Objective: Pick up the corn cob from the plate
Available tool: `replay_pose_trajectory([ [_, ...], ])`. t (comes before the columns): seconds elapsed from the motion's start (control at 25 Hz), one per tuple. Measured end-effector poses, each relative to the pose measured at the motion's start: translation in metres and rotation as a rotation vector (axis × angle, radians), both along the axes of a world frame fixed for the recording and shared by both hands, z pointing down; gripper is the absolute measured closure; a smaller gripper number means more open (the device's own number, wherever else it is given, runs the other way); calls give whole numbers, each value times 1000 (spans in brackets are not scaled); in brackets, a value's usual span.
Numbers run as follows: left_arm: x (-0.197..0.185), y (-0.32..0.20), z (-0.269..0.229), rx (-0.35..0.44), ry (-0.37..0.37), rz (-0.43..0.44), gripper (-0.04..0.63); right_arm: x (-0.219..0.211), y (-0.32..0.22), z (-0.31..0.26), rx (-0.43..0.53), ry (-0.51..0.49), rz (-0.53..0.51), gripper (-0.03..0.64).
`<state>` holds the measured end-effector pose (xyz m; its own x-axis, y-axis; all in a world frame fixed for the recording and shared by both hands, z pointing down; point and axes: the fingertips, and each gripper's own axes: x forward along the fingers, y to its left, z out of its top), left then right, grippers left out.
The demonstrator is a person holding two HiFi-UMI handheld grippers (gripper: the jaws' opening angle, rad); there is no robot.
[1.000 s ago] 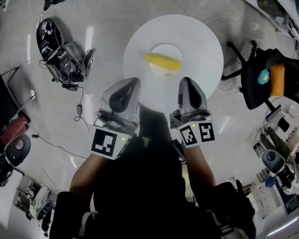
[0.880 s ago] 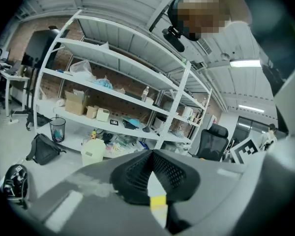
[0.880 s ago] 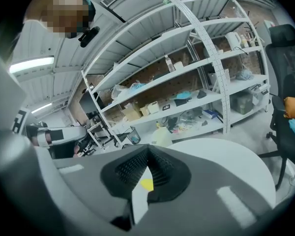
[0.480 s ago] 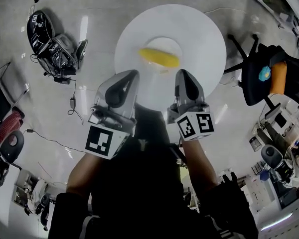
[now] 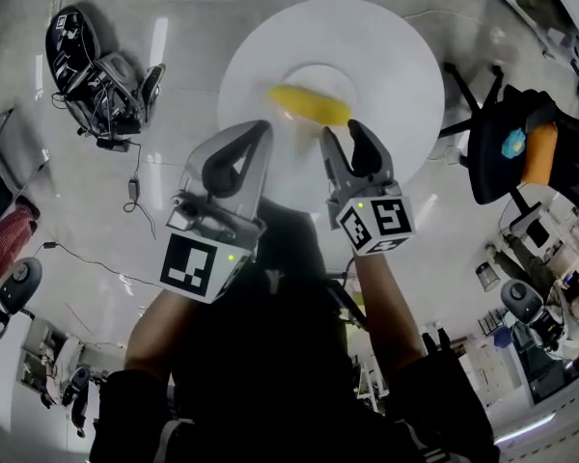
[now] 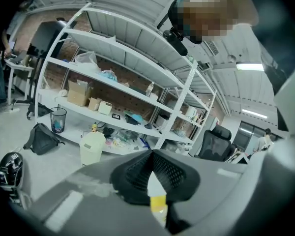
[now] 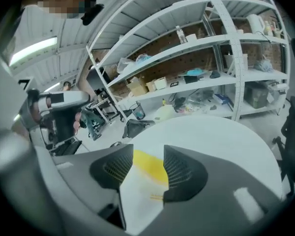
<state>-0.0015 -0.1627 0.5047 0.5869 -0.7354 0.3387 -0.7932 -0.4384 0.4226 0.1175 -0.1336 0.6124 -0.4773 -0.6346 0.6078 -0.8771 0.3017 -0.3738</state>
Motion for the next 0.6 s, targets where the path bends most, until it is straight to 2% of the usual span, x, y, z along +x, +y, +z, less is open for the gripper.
replay_pose_trajectory([
  [0.16,1,1,3,-4,2,1,589,-9,2,16,14,126,-183,368],
  [0.4,5,3,9,-12,4,14,589,-27,7,38,50,378,-557,304],
  [0.6,5,3,13,-20,4,16,589,-33,11,58,33,545,-805,290],
])
